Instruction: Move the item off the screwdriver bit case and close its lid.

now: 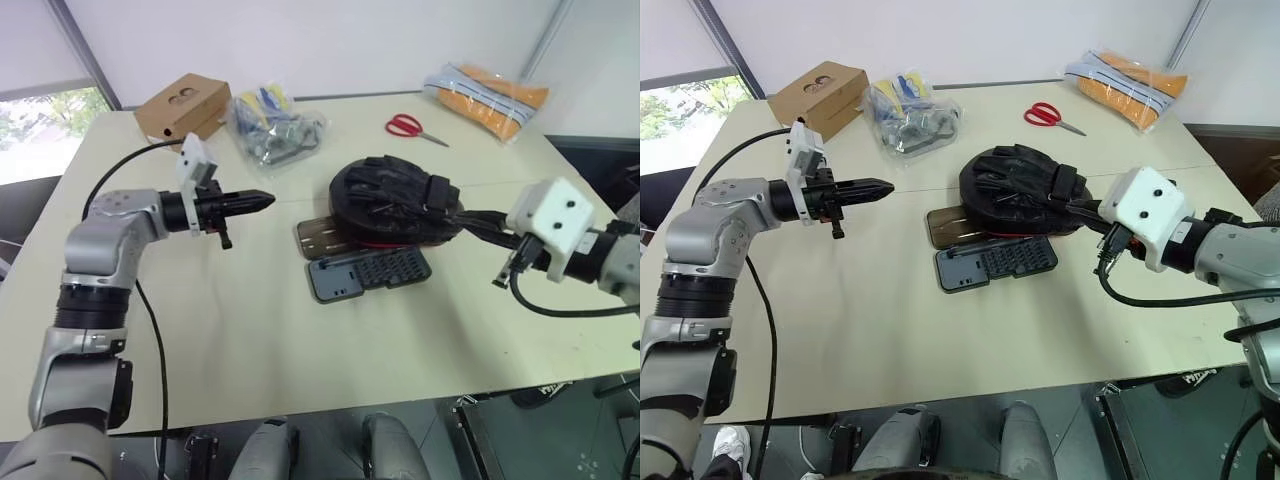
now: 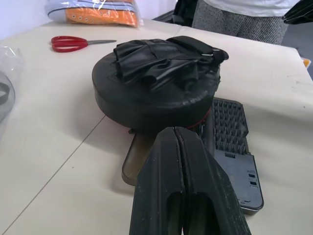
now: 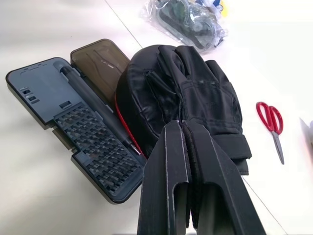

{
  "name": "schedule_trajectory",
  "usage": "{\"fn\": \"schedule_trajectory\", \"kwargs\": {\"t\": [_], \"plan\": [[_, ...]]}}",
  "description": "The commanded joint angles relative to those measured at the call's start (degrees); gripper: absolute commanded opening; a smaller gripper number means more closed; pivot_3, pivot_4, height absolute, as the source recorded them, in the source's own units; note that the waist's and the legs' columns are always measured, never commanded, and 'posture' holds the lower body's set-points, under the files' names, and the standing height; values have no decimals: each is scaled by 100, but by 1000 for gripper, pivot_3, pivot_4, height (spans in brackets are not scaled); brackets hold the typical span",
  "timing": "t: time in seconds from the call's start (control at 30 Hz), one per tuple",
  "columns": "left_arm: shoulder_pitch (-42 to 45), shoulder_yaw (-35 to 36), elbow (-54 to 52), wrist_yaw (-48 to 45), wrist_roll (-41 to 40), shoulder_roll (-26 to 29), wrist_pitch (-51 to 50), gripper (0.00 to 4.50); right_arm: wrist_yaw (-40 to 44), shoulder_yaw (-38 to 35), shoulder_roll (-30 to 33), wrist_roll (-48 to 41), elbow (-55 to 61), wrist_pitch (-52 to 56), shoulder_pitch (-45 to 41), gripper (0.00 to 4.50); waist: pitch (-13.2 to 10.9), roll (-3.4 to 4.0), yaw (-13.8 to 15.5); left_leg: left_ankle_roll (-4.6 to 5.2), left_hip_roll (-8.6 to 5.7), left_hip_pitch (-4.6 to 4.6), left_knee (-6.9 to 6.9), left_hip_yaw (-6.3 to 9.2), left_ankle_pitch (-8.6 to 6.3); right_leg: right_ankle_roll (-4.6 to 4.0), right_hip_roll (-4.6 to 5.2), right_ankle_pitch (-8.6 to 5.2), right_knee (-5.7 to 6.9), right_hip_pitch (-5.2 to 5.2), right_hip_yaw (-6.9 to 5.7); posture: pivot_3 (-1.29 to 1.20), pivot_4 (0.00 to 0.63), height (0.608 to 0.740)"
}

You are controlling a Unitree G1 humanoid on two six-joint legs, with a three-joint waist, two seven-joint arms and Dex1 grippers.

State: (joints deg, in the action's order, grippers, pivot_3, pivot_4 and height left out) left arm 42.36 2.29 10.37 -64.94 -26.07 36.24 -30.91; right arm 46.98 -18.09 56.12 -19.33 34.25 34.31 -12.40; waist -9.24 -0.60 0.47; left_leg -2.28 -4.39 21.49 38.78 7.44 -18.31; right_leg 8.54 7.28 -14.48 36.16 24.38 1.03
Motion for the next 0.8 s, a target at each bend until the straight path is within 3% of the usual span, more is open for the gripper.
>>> {"fn": "schedule_trajectory", "kwargs": {"t": [0.03, 0.8], "plan": [[-45, 116, -228, 85, -72, 5, 41, 0, -70, -6, 29, 25, 2, -128, -111, 56, 0, 0, 4, 0, 0, 0, 0, 0, 0, 0, 0, 0, 0, 0, 0, 0, 150, 740], [-199, 94, -342, 239, -142, -64, -8, 0, -153, 114, 44, 17, -28, -143, -196, 56, 0, 0, 11, 0, 0, 1, 1, -1, 0, 0, 0, 0, 1, 2, 1, 0, 150, 740]]}}
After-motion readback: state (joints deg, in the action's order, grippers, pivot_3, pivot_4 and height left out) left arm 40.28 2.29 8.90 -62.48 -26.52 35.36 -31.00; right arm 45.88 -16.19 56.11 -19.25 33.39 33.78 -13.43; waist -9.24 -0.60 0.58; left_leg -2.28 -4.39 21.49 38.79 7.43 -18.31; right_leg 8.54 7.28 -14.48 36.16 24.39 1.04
